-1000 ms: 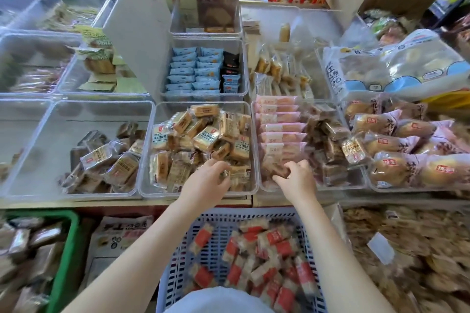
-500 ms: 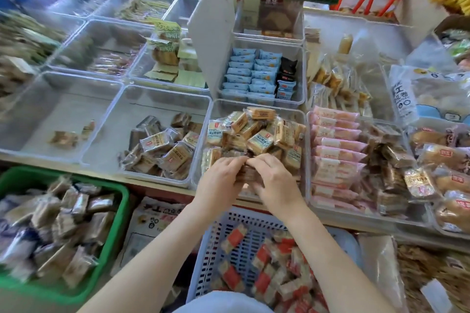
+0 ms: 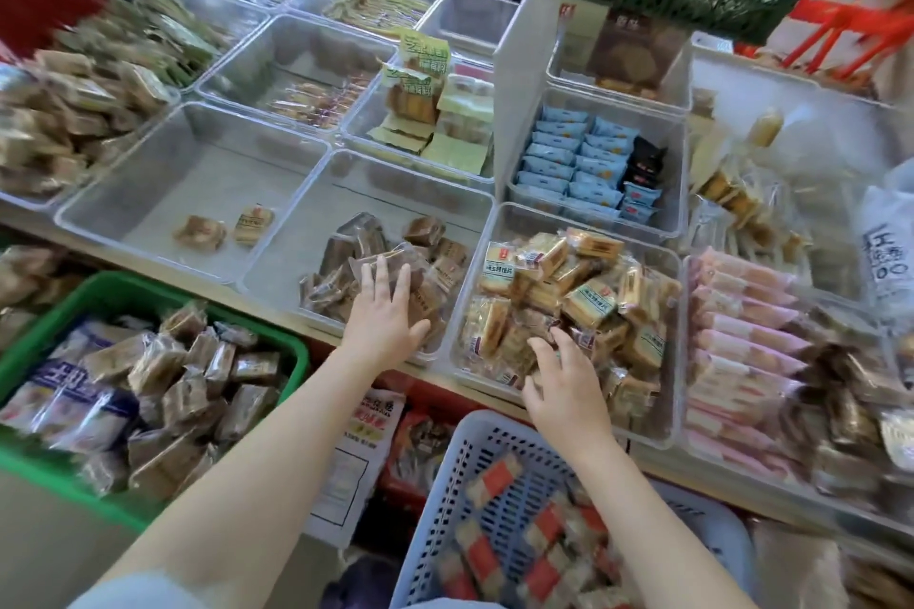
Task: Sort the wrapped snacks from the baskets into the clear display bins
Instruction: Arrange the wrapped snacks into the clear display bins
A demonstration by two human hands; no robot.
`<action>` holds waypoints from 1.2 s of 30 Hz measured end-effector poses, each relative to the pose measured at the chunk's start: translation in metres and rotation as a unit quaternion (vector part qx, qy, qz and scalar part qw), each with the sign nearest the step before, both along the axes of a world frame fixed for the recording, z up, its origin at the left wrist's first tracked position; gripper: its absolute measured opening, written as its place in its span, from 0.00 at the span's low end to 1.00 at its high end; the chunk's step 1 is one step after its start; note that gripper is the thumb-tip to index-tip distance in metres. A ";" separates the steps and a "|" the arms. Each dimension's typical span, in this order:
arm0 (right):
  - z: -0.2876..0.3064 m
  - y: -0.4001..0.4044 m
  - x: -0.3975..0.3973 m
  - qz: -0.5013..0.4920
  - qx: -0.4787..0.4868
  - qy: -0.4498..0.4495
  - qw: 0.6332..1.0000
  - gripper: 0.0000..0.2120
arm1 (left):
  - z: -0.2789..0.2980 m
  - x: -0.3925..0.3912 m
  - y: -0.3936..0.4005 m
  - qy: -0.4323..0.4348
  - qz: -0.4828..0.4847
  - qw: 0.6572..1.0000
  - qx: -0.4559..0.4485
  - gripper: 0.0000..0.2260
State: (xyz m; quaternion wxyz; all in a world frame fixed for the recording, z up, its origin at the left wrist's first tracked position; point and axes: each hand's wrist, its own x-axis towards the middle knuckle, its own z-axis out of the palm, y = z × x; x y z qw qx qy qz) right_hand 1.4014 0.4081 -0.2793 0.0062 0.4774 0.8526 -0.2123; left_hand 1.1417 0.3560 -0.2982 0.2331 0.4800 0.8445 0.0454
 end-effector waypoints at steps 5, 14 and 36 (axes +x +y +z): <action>-0.001 -0.001 0.005 0.007 0.001 -0.003 1.000 0.24 | -0.005 -0.006 0.013 0.036 0.003 0.998 -0.046 0.41; 0.012 -0.006 0.035 -0.011 0.015 0.062 0.998 0.22 | 0.037 0.062 0.036 0.052 -0.060 0.988 0.132 0.29; -0.022 0.099 0.287 -0.512 -0.018 -0.080 0.855 0.15 | 0.052 0.301 0.049 0.045 -0.337 0.936 0.092 0.19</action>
